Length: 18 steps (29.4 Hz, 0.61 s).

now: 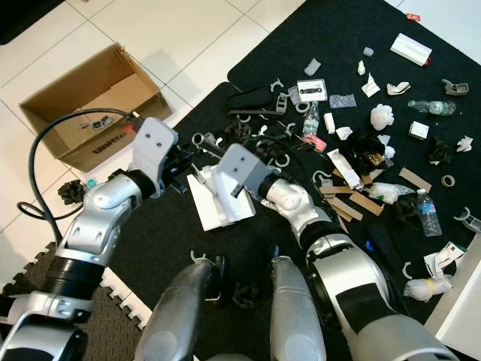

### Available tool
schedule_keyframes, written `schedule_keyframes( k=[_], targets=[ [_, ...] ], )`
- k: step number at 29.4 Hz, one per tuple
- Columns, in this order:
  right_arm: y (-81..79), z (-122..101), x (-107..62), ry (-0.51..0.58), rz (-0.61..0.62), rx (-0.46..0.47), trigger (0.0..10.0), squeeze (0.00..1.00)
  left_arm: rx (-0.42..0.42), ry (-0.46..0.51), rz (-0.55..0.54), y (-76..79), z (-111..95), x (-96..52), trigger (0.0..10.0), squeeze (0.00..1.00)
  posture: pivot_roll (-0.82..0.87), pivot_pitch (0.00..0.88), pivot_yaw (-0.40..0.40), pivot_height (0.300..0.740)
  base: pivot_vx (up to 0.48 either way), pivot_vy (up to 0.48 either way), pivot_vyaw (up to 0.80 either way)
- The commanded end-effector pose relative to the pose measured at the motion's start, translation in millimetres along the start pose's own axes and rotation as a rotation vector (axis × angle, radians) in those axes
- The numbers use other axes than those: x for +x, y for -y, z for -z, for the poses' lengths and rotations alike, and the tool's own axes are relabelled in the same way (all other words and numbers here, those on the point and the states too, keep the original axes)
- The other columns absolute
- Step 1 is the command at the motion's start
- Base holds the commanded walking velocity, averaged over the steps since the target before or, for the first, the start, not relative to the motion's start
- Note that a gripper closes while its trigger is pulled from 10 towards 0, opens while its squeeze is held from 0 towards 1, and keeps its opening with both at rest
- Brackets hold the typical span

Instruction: Sweep floor

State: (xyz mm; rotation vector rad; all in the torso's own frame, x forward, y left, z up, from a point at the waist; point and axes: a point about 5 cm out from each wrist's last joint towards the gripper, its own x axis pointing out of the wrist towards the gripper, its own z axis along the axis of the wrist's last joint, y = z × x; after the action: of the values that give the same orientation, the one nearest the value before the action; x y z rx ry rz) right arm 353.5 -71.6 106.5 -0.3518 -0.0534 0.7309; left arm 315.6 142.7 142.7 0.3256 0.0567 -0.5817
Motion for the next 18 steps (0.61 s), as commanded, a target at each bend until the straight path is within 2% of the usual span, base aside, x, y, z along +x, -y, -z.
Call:
schedule_keyframes(
  k=[1,2,3,4,5,6,11,18],
  targets=[
    [-4.0,3,0.0,0.0,-0.007,0.094,10.0,0.0,-0.092,-0.135,0.053,18.3,34,-2.6,10.0,0.0,0.13,0.397,-0.038,0.74,0.0,0.0,0.0],
    [-2.4,2,0.6,0.013,-0.006,0.159,10.0,0.0,-0.092,-0.134,0.052,18.0,34,-2.6,10.0,0.0,0.13,0.397,-0.038,0.74,0.0,0.0,0.0],
    [2.1,-1,1.5,0.05,-0.005,0.291,10.0,0.0,-0.091,-0.133,0.052,17.9,34,-1.8,10.0,0.0,0.13,0.392,-0.038,0.74,0.0,0.0,0.0],
    [3.2,-2,1.8,0.064,-0.006,0.329,10.0,0.0,-0.091,-0.133,0.052,17.9,33,-1.5,10.0,0.0,0.13,0.392,-0.038,0.74,0.0,0.0,0.0],
    [3.2,-2,1.8,0.064,-0.006,0.329,10.0,0.0,-0.091,-0.133,0.052,17.9,33,-1.5,10.0,0.0,0.13,0.392,-0.038,0.74,0.0,0.0,0.0],
    [7.1,-6,2.3,0.107,-0.006,0.397,10.0,0.0,-0.091,-0.132,0.052,18.2,33,-0.7,10.0,0.0,0.12,0.389,-0.04,0.74,0.0,0.0,0.0],
    [19.6,-20,3.3,0.23,-0.013,0.504,10.0,0.0,-0.091,-0.131,0.056,19.5,33,1.1,10.0,0.0,0.12,0.388,-0.04,0.74,0.0,0.0,0.0],
    [26.5,-31,4.6,0.31,-0.05,0.577,10.0,0.0,-0.091,-0.13,0.058,20.1,33,2.5,10.0,0.0,0.11,0.385,-0.04,0.74,0.0,0.0,0.0]
  ],
)
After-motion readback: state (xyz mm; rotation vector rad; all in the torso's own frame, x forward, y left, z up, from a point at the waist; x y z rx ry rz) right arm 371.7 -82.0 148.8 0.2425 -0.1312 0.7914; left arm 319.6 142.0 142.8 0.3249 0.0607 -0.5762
